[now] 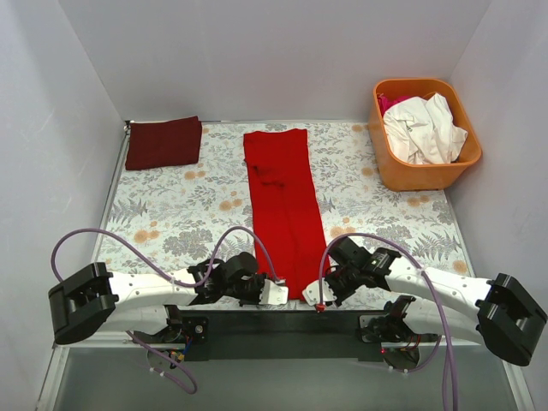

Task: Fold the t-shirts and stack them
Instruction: Fold the tshirt

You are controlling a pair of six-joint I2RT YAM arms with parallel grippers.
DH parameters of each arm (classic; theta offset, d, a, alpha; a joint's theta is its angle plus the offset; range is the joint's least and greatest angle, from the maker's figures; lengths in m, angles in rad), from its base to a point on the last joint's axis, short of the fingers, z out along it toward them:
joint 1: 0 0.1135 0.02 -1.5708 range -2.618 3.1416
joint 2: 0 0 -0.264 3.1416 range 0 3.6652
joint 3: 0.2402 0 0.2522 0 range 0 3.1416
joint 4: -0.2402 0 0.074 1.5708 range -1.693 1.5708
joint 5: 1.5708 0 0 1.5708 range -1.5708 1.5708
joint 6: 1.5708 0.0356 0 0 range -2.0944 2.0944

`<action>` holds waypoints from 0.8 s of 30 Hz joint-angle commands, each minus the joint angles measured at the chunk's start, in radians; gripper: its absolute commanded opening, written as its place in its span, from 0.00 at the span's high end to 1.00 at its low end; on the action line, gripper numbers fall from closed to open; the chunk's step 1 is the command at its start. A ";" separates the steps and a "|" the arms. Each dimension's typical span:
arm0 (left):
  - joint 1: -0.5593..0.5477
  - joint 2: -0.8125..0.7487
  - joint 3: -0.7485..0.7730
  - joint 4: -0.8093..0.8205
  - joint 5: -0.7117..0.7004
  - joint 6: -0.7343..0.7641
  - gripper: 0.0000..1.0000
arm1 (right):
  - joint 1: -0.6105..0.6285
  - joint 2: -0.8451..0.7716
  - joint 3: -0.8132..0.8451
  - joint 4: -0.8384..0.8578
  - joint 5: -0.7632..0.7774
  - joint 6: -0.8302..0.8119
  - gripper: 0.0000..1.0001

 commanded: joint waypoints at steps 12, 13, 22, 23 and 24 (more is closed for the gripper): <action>-0.005 -0.245 0.101 -0.278 0.121 0.007 1.00 | 0.178 -0.106 0.161 -0.013 0.069 0.322 0.99; 0.009 -0.271 0.114 -0.314 0.118 0.007 1.00 | 0.176 -0.090 0.180 -0.018 0.095 0.329 0.99; 0.294 -0.276 0.203 -0.344 0.193 0.103 1.00 | -0.012 0.042 0.330 -0.012 0.050 0.150 0.99; 0.316 -0.263 0.210 -0.330 0.196 0.130 1.00 | -0.063 0.062 0.344 -0.001 0.043 0.131 0.99; 0.333 -0.233 0.213 -0.315 0.183 0.141 1.00 | -0.087 0.084 0.361 0.005 0.037 0.087 0.99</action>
